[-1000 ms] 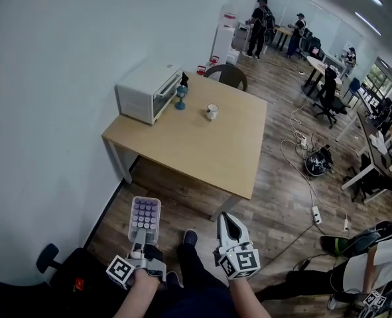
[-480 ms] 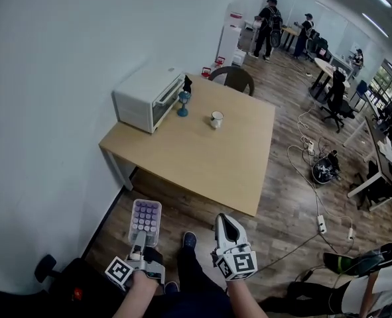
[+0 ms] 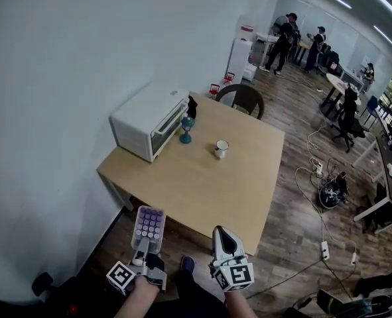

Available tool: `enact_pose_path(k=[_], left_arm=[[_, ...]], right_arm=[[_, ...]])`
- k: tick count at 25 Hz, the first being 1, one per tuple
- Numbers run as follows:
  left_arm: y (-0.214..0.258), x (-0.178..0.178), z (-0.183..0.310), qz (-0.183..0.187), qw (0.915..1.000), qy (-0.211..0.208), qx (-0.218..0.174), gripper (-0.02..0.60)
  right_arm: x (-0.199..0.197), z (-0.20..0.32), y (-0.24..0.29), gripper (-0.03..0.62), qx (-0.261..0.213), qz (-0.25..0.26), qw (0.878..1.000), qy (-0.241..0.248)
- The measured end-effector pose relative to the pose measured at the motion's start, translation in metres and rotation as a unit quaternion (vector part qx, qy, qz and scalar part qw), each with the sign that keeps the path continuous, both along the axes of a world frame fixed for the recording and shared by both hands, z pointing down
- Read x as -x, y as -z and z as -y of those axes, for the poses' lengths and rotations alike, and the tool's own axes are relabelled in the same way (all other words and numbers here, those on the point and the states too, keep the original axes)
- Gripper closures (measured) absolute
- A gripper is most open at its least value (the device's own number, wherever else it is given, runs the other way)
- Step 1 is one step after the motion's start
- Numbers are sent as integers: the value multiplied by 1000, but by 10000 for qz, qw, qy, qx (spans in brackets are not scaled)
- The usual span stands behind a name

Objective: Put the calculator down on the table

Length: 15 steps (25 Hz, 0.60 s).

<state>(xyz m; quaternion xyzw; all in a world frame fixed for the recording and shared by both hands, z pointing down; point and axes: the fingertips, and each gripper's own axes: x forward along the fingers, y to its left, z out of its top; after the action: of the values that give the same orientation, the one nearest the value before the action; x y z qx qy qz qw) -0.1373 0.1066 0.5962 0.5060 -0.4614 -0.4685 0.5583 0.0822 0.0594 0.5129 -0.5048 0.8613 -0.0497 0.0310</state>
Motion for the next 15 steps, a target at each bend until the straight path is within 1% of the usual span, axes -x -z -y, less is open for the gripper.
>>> enact_pose_path(k=[4, 8, 12, 15], left_arm=[[9, -17, 51, 86, 10000, 5, -27, 479], [15, -29, 103, 41, 9999, 105, -104, 479], [9, -43, 134, 35, 9999, 113, -59, 479], [12, -49, 145, 39, 9999, 104, -43, 479]], right_arm=[[-16, 53, 6, 587, 15, 52, 10000, 77], [-23, 105, 13, 587, -68, 37, 9997, 223], [-30, 144, 8, 588, -68, 73, 9996, 282], [-34, 156, 7, 588, -23, 138, 9995, 300]])
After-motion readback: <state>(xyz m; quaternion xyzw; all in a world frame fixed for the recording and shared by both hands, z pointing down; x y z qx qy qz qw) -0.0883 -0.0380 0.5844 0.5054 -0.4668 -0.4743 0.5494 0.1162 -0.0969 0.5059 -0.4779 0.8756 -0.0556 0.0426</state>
